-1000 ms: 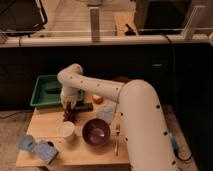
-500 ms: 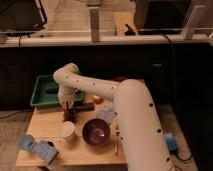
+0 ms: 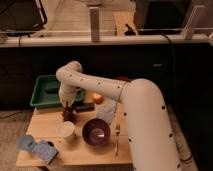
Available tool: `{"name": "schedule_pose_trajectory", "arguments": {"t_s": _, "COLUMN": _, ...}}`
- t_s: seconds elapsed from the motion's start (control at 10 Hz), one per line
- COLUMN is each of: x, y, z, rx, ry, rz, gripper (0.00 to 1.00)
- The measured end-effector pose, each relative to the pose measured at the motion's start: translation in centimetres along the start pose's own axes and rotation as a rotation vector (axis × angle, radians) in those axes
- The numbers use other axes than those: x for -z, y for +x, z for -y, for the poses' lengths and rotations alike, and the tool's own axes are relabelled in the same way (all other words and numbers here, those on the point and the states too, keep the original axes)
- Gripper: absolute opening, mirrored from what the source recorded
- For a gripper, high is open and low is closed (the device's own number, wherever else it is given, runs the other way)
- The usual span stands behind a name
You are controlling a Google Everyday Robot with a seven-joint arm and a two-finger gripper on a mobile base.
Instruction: Place grapes in red bowl
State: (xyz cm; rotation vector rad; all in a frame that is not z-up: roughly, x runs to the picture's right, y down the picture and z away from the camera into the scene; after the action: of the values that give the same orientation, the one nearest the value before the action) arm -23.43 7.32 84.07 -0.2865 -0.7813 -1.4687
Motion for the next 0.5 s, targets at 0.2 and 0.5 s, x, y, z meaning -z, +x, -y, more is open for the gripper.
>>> {"name": "schedule_pose_trajectory", "arguments": {"t_s": 0.2, "x": 1.1, "y": -0.2, "z": 0.6, "rx": 0.017, "ry": 0.019, "rz": -0.018, "gripper": 0.00}}
{"name": "schedule_pose_trajectory", "arguments": {"t_s": 0.5, "x": 2.3, "y": -0.5, "z": 0.7, "rx": 0.012, "ry": 0.037, "rz": -0.056, "gripper": 0.00}}
